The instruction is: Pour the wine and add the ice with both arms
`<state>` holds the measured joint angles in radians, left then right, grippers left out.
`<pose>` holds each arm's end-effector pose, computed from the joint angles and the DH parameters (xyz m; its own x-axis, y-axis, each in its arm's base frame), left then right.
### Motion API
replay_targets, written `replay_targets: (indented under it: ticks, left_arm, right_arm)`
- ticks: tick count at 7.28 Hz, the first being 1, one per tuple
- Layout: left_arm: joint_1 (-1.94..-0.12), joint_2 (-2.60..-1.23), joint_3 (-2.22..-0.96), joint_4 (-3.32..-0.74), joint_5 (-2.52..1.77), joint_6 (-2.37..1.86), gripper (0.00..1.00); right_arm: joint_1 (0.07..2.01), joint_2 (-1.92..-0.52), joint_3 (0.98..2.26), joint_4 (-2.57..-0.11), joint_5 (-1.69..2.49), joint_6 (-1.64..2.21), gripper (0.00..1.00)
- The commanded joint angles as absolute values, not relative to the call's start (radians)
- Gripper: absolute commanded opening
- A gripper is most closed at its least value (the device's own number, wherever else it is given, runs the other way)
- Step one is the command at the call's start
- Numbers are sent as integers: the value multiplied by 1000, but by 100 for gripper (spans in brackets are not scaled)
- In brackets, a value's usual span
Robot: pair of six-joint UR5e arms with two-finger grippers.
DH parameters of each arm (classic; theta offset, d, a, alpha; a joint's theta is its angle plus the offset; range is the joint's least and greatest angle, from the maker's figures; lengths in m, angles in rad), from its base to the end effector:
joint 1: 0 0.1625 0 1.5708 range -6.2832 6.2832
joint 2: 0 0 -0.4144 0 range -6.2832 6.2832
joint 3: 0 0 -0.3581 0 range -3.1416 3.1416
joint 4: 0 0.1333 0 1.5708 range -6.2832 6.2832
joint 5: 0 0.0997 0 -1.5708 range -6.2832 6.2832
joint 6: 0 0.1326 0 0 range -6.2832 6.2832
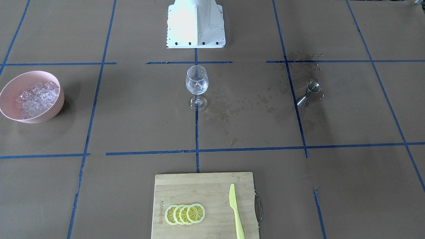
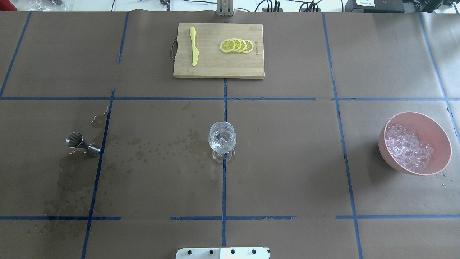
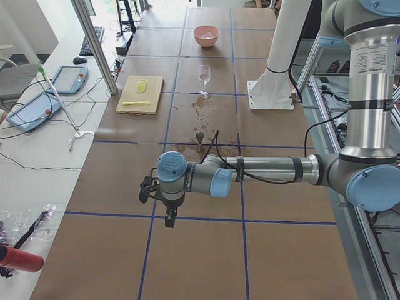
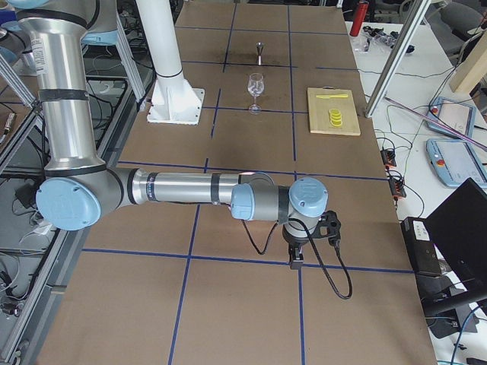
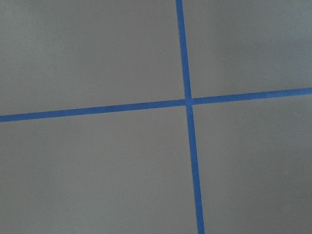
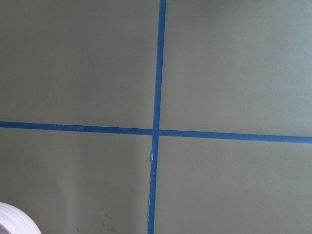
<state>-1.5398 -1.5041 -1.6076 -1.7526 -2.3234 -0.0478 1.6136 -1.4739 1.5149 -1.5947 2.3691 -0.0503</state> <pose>-0.0289 -0.4446 0.6673 0.7270 0.0787 -0.6821 0.0041 0.9929 0.1189 0.0597 -0.4971 0.6511 0.6991 -0.0326 0.7143 -0.0076 0.9986 0.0531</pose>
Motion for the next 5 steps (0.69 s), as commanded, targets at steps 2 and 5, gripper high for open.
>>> replay_targets:
  ticks: [2, 5]
  left_arm:
    - [-1542, -1506, -1650, -1668, -2332, -52, 100]
    - [-1549, -1506, -1684, -1615, -2330, -10, 100]
  right_arm:
    - [1617, -1470, 1519, -1594, 2376, 17, 100]
    - [1617, -1471, 1517, -1594, 2381, 18, 100]
